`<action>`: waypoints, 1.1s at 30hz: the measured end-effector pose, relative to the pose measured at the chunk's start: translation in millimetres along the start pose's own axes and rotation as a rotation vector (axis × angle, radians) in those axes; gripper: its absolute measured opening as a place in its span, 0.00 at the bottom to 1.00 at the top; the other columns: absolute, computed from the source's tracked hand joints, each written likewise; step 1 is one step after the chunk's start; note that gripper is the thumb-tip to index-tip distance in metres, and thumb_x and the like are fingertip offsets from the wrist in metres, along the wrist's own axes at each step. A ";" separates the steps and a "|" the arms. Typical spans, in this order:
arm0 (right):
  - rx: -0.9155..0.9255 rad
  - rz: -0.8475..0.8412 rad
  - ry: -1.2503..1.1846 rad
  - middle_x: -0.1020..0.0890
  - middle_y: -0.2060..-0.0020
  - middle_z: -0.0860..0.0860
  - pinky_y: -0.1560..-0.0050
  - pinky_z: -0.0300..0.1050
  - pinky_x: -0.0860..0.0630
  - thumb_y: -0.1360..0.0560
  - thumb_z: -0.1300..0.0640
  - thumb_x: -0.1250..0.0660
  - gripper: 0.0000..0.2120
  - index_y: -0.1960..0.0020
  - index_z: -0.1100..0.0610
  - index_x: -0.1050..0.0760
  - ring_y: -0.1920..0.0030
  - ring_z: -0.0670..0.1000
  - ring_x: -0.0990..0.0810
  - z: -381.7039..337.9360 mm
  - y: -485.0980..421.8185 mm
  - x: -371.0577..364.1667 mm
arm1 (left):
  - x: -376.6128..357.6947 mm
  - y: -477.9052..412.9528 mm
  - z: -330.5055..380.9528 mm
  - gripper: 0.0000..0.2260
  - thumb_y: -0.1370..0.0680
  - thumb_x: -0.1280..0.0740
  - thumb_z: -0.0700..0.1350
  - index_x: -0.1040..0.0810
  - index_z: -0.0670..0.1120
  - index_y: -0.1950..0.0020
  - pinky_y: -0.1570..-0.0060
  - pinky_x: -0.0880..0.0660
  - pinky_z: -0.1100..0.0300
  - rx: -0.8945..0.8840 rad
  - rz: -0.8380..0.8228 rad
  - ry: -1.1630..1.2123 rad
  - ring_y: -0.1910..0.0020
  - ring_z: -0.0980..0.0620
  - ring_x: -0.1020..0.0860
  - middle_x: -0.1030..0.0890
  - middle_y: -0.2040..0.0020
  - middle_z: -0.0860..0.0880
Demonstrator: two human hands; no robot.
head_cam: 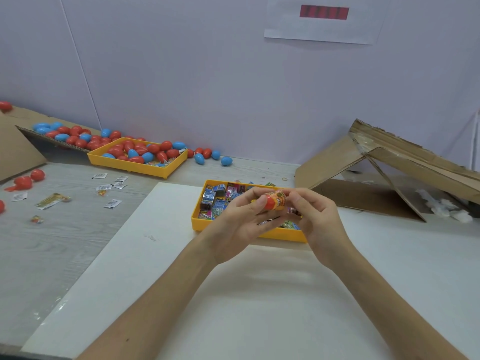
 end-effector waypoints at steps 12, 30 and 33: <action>0.295 0.042 0.469 0.15 0.51 0.45 0.52 0.39 0.21 0.26 0.58 0.25 0.13 0.43 0.48 0.18 0.48 0.50 0.17 0.2 4.7 -1.7 | 3.4 -5.1 -1.9 0.13 0.20 0.32 0.48 0.23 0.41 0.40 0.45 0.19 0.53 -0.044 0.161 -0.114 0.45 0.43 0.16 0.17 0.44 0.40; 0.230 0.035 0.360 0.13 0.54 0.49 0.54 0.41 0.18 0.33 0.52 0.22 0.10 0.53 0.48 0.18 0.55 0.52 0.13 1.3 2.1 3.9 | 8.8 -6.0 -2.7 0.07 0.24 0.29 0.44 0.18 0.41 0.50 0.49 0.18 0.56 -0.098 0.266 -0.270 0.50 0.45 0.15 0.15 0.51 0.40; 0.209 -0.038 0.380 0.15 0.47 0.48 0.51 0.43 0.17 0.32 0.53 0.21 0.21 0.40 0.48 0.21 0.50 0.52 0.14 0.8 0.1 5.2 | 9.8 -5.6 -3.0 0.07 0.23 0.29 0.44 0.20 0.41 0.51 0.50 0.18 0.57 -0.079 0.287 -0.238 0.48 0.43 0.15 0.15 0.49 0.38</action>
Point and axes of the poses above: each hand's wrist, its own y-axis away from the middle knuckle, its own x-axis out of the back of the hand, z = x × y, the point moved 1 cm from there along -y, towards the middle knuckle
